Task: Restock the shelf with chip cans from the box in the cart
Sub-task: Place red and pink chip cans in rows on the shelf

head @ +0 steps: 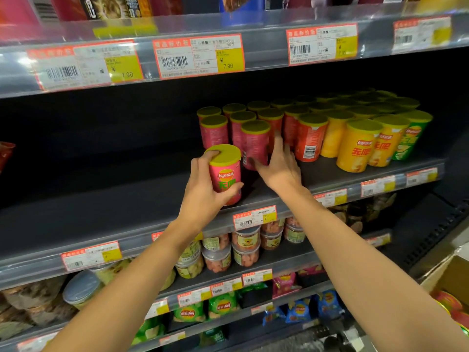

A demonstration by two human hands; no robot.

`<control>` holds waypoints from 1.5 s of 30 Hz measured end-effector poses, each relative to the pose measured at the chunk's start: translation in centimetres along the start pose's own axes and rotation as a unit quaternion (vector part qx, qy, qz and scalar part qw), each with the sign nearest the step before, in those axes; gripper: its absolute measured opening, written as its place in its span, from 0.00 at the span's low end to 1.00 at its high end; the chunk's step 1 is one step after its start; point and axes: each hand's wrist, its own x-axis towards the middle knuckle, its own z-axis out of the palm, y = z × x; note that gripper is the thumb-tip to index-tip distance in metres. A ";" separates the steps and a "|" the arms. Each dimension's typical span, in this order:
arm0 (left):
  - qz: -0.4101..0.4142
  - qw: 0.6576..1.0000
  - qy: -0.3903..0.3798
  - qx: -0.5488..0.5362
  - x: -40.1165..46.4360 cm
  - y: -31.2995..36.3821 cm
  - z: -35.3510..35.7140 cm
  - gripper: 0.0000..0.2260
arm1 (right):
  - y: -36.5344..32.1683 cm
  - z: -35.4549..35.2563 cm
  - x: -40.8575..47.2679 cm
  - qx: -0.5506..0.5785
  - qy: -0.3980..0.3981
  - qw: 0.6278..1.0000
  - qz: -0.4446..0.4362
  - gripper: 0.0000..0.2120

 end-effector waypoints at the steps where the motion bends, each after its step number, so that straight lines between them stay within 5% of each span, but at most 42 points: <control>1: 0.002 1.000 0.001 0.001 0.0 0.0 0.0 0.35 | 0.3 -0.3 -0.3 -0.011 -0.011 1.000 0.000 0.42; 11: 0.006 1.000 0.001 -0.008 0.0 -0.1 0.0 0.37 | 4.9 1.0 -5.5 -0.183 0.122 0.960 -0.175 0.26; 17: -0.023 0.999 -0.012 -0.046 0.2 -0.1 -0.4 0.36 | 6.7 2.5 -6.0 -0.155 0.238 0.932 -0.224 0.17; 25: -0.107 0.994 0.000 0.019 4.2 -0.2 0.3 0.41 | 6.4 2.6 -6.2 -0.167 0.241 0.933 -0.209 0.16; 32: -0.093 0.995 0.001 0.022 5.9 -1.3 0.8 0.45 | 5.9 2.6 -6.4 -0.189 0.237 0.933 -0.194 0.16; 39: -0.126 0.991 0.019 -0.033 5.9 -2.2 1.8 0.31 | 5.8 2.5 -6.4 -0.203 0.223 0.935 -0.185 0.16; 45: -0.114 0.992 0.040 -0.023 6.3 -3.3 2.9 0.30 | 5.9 2.8 -6.5 -0.196 0.233 0.934 -0.187 0.16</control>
